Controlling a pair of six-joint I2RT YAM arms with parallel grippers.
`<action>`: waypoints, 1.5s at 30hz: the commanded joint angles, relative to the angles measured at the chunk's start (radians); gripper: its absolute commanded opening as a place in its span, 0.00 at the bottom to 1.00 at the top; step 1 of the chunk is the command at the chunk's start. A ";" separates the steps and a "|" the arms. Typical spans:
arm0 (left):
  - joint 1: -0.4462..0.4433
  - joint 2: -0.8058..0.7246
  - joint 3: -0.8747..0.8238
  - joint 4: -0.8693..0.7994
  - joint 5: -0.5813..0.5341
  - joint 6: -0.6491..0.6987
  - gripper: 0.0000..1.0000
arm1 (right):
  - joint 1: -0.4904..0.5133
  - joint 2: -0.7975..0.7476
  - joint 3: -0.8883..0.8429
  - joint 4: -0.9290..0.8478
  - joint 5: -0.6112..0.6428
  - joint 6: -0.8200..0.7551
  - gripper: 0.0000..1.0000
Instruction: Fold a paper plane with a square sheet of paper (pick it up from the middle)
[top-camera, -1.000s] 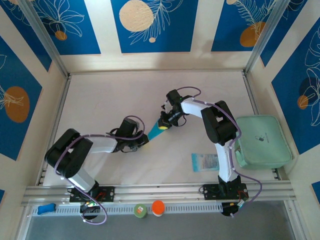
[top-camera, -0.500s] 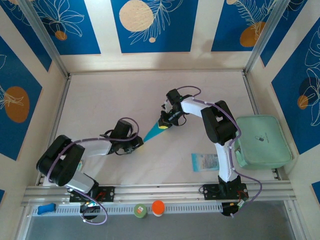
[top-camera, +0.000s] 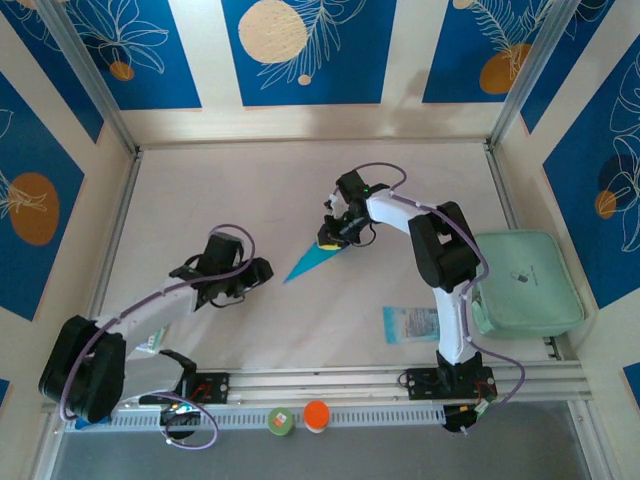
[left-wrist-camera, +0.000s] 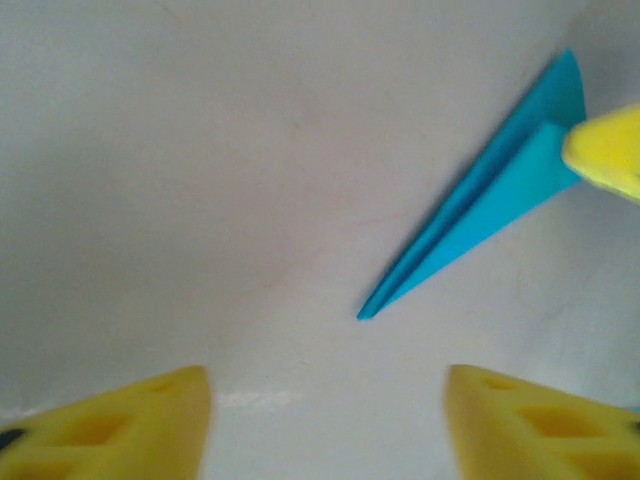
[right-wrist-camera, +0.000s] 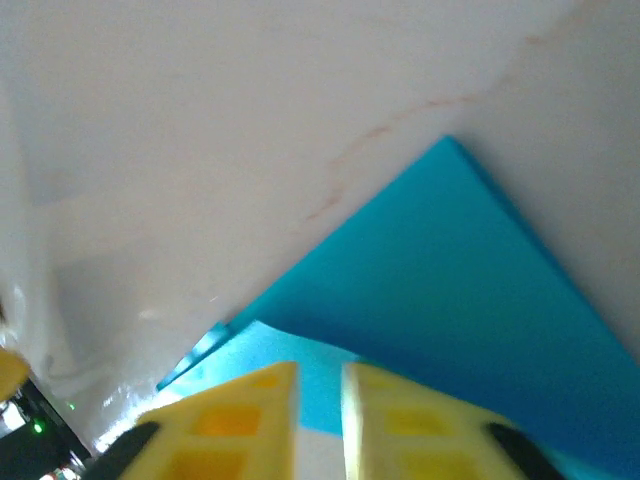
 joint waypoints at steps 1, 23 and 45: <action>0.031 -0.034 0.072 -0.141 -0.107 0.076 0.78 | 0.024 -0.133 0.043 -0.056 0.052 0.006 0.31; 0.137 -0.011 0.104 -0.067 -0.138 0.271 1.00 | 0.246 0.086 0.390 -0.491 0.630 0.677 0.56; 0.157 0.021 0.099 -0.053 -0.115 0.269 0.99 | 0.258 0.152 0.399 -0.549 0.611 0.818 0.50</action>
